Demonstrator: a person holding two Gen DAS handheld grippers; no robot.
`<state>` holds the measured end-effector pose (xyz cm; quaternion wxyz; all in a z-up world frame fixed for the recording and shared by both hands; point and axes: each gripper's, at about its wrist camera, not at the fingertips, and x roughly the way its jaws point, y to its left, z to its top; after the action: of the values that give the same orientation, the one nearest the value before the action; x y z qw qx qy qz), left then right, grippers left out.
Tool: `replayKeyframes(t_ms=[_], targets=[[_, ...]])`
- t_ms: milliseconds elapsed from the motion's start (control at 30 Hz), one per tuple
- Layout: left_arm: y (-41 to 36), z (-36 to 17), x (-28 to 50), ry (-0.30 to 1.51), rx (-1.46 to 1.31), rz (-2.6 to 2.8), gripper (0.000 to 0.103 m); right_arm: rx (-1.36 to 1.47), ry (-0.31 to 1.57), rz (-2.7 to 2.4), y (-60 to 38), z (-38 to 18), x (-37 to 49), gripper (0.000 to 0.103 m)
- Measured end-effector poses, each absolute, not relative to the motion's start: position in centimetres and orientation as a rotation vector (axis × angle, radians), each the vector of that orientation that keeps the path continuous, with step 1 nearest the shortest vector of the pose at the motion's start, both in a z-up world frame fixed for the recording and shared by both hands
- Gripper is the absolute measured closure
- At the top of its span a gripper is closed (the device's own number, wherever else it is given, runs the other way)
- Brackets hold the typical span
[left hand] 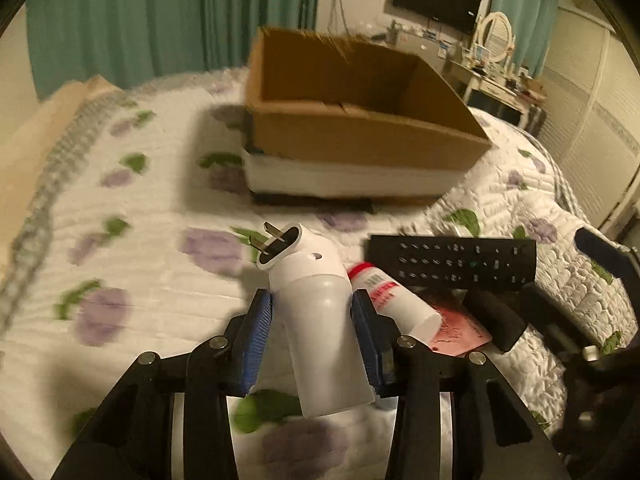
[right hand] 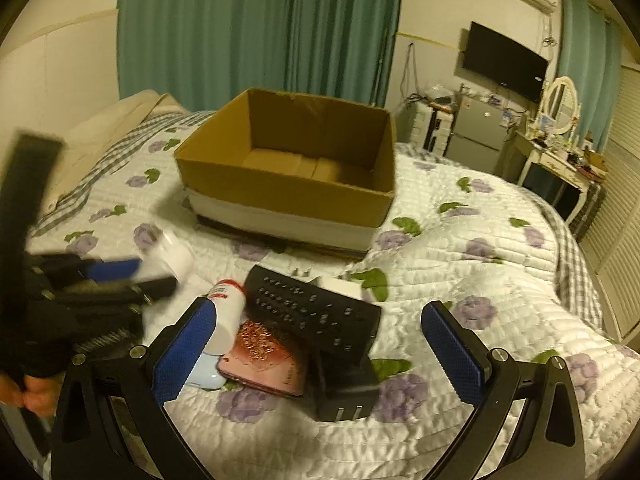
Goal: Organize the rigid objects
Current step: 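Grasp the white plug-in device with the left tool while the right tool grasps the red-capped pill bottle, then carry the white device and pill bottle with both tools over the cardboard box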
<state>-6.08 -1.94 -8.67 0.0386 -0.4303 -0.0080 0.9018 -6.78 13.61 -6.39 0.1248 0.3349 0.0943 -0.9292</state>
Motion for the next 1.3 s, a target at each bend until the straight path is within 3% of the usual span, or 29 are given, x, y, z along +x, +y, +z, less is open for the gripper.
replayKeyframes(t_ms=[133,467,667,733,800,833,1000,1300], targets=[[-3.2,-7.4,-5.7,0.047,-1.3,2.851,0.061,1.031,0.24,-2.623,12.0,-7.1,-7.6,0.001],[-5.5,-7.4,-5.7,0.01,-1.303,2.884,0.061,1.164,0.299,-2.458,7.5,-10.6,-9.7,0.013],[-5.7,-7.7,-5.8,-0.003,-1.307,2.88,0.061,1.287,0.309,-2.397,5.9,-13.6,-11.7,0.039],[-5.6,-7.8,-5.8,0.005,-1.309,2.878,0.061,1.315,0.321,-2.38,5.5,-14.4,-12.2,0.049],[-5.5,-7.8,-5.8,0.015,-1.31,2.876,0.061,1.325,0.323,-2.378,5.2,-14.9,-12.4,0.065],[-5.4,-7.9,-5.8,0.019,-1.31,2.876,0.061,1.325,0.327,-2.391,5.1,-15.0,-12.4,0.067],[-5.3,-7.6,-5.6,0.033,-1.304,2.885,0.061,1.271,0.31,-2.412,5.6,-14.0,-11.4,0.067],[-4.0,-2.7,-4.9,0.001,-1.191,2.905,0.061,1.065,0.268,-2.488,7.9,-6.2,-9.7,0.068]])
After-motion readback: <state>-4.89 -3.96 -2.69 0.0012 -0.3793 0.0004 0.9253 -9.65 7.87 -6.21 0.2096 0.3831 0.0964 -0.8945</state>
